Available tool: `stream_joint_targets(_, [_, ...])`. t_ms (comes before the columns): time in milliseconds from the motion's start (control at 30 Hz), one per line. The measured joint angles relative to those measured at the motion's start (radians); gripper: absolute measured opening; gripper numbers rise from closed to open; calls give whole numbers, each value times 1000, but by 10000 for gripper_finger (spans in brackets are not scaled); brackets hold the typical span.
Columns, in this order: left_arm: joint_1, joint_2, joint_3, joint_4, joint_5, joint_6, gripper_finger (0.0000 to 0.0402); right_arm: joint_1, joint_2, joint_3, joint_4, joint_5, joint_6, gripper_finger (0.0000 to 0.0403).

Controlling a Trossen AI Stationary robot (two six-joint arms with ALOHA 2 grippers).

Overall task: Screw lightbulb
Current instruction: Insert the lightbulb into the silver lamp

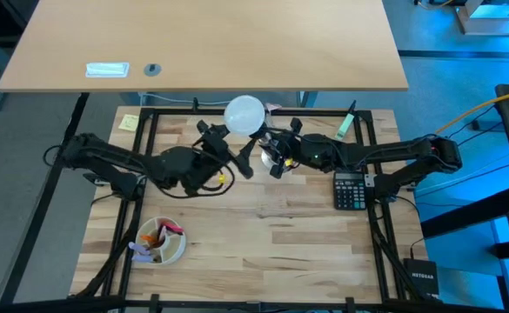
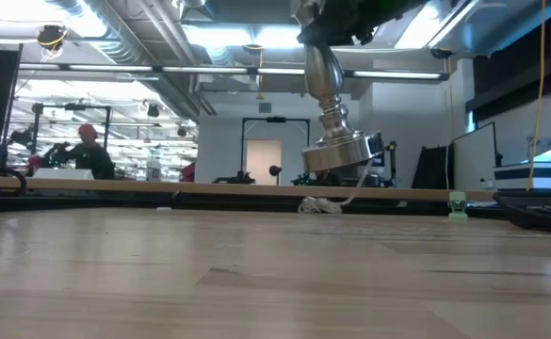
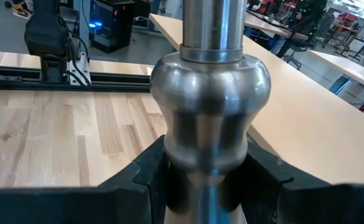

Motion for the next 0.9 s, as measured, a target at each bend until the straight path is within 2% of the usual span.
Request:
stream_joint_targets(167, [31, 44, 0, 180, -31, 116, 281, 0, 0, 0, 1, 0, -3, 144])
stream_joint_targets(333, [59, 58, 0, 242, 8, 75, 281, 0, 0, 0, 1, 2, -6, 144])
stream_joint_targets(567, [102, 56, 0, 245, 44, 27, 270, 0, 1, -1, 5, 2, -3, 144])
stream_joint_targets(700, [105, 56, 0, 246, 64, 34, 234, 0, 1, -1, 5, 0, -6, 144])
stream_joint_targets(900, [102, 56, 1, 242, 109, 58, 135, 0, 2, -1, 13, -25, -7, 144])
